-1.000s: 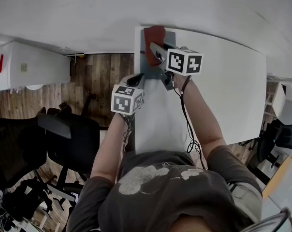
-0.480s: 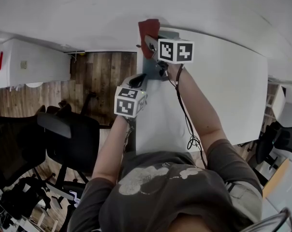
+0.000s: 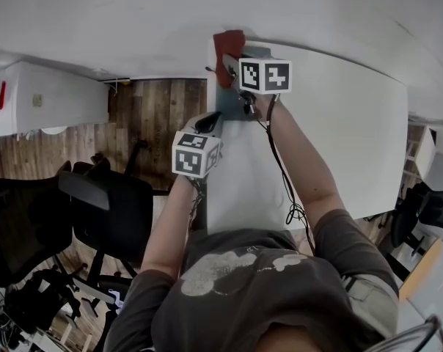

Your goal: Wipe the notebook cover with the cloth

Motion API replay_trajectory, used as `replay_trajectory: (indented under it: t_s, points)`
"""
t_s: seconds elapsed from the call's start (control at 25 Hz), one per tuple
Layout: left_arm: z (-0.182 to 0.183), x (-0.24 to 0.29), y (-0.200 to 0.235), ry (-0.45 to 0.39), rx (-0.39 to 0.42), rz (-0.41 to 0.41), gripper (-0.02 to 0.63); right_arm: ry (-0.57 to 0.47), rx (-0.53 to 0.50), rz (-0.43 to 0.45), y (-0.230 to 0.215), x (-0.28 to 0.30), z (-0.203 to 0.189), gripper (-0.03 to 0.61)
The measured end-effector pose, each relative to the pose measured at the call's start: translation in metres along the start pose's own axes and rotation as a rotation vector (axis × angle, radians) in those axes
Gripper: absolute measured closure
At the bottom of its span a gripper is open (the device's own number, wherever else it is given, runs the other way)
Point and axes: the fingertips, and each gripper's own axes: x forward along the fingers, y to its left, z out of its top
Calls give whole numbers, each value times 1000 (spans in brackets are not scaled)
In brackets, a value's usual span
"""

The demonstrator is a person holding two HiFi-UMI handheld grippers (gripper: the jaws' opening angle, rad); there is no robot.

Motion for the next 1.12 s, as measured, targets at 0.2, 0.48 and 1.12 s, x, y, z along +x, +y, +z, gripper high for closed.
replay_trajectory:
  t_s: [0.2,0.48,1.12]
  points:
    - [1,-1,-1,-1,-6,5,620,-10,26,-18,-14,-10,0,497]
    - [0,0,-1,7,-2,7,620,-21,68,-62,-43,-29,-3,497]
    - [-1,1,-2,16,10,34,620,-53,179,-120,-91,-66,-18,497]
